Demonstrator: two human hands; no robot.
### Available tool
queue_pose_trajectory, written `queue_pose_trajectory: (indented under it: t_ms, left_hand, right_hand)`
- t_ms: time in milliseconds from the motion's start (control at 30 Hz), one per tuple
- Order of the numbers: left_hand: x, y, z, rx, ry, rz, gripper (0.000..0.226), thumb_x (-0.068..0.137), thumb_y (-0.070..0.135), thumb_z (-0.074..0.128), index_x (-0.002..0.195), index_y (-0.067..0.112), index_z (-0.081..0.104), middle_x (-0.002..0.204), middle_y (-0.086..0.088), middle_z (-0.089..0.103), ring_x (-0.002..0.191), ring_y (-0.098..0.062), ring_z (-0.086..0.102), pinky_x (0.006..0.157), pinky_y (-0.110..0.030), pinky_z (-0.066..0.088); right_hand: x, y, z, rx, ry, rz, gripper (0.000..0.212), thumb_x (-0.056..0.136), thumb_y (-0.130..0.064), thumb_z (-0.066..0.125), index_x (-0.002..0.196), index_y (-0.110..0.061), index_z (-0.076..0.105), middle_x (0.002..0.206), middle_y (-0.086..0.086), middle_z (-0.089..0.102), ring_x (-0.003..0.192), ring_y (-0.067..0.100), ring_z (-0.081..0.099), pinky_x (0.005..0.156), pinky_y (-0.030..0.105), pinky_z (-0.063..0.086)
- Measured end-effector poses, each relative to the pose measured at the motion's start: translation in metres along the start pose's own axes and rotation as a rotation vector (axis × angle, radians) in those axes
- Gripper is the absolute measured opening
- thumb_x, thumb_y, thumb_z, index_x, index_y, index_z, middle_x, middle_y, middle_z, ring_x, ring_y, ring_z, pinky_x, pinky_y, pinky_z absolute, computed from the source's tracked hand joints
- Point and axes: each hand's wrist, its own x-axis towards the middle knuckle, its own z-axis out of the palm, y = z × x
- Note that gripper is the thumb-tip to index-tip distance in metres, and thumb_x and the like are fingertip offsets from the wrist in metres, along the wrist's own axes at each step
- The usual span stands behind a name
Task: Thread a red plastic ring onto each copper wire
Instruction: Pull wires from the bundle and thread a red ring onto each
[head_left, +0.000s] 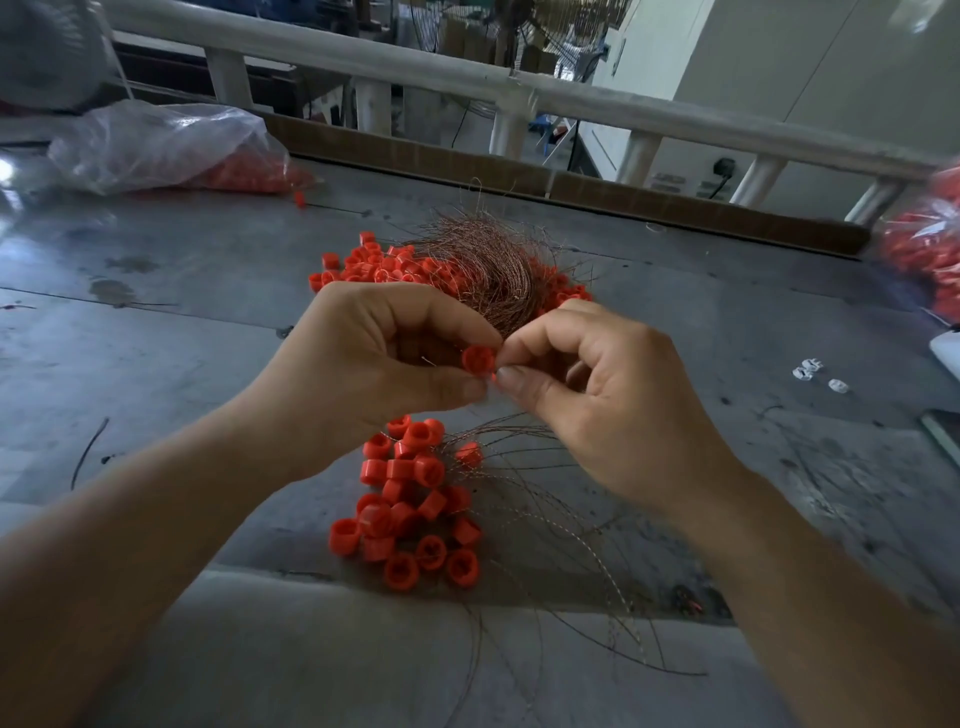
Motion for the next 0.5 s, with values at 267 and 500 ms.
queue_pose_trajectory:
  t_ms: [267, 500]
  left_hand:
    - [-0.0003, -0.0019, -0.0014, -0.072, -0.026, -0.01, 0.035, 0.053, 0.022, 0.071, 0.088, 0.023, 0.07, 0.077, 0.007, 0.073, 0.071, -0.007, 0.069, 0.064, -0.013, 0.052]
    - [0.0001, -0.003, -0.0044, -0.196, -0.102, -0.05, 0.033, 0.067, 0.014, 0.064, 0.098, 0.026, 0.07, 0.087, 0.0, 0.074, 0.081, -0.015, 0.07, 0.071, -0.018, 0.053]
  right_hand:
    - [0.0012, 0.0025, -0.0015, -0.01, -0.004, 0.054, 0.016, 0.079, -0.01, 0.068, 0.072, -0.023, 0.062, 0.069, -0.012, 0.054, 0.064, -0.005, 0.05, 0.058, 0.008, 0.039]
    - [0.0025, 0.0013, -0.0072, 0.03, 0.007, 0.077, 0.021, 0.079, -0.011, 0.068, 0.072, -0.029, 0.06, 0.073, -0.011, 0.061, 0.061, -0.004, 0.052, 0.056, 0.008, 0.039]
